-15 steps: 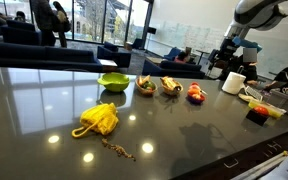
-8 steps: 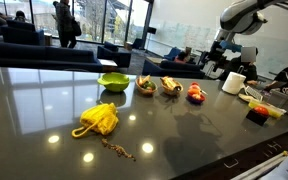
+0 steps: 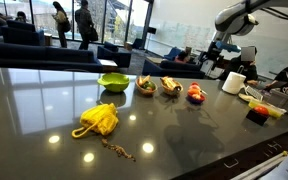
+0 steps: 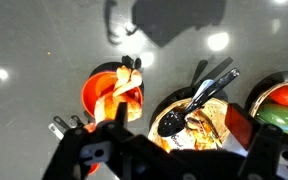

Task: Put the toy inside the green bowl

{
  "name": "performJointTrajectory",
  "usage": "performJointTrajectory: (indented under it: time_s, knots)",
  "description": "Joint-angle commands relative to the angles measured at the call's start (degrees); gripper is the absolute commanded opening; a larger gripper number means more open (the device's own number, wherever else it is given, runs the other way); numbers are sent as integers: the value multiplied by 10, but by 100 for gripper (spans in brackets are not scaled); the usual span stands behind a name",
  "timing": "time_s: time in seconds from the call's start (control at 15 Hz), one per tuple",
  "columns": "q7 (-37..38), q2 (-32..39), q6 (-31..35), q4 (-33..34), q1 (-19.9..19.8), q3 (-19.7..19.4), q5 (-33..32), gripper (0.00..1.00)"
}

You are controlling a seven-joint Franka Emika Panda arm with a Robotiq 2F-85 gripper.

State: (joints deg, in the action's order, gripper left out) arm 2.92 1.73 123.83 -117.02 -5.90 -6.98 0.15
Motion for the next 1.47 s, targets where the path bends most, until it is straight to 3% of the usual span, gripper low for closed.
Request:
performJointTrajectory:
  time_s: [0.0,0.93,1.4]
  knots:
    - [0,0,-2,1,-2,2,0,100]
    - [0,0,-3,2,-2,2,0,100]
    - [-43,76,-5,73,-21,-11,11,100]
